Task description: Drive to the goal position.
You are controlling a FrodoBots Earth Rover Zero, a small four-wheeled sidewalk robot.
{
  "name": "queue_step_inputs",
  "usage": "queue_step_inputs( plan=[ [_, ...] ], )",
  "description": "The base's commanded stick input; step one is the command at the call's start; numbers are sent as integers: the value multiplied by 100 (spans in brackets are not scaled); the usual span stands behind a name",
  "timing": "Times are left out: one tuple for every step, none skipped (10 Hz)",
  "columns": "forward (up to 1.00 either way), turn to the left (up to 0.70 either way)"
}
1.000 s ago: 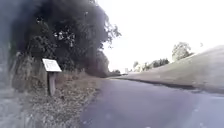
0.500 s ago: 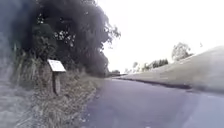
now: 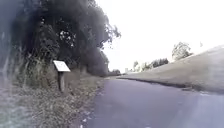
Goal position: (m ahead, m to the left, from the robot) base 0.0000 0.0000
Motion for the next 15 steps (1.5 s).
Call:
queue_step_inputs(
  plan=[
    [-45, 0],
    [-45, 0],
    [-45, 0],
    [-45, 0],
    [-45, 0],
    [-45, 0],
    [-45, 0],
    [-45, 0],
    [-45, -8],
    [-45, -20],
    [-45, -27],
    [-45, -27],
    [-45, 0],
    [-45, 0],
    [-45, 0]
  ],
)
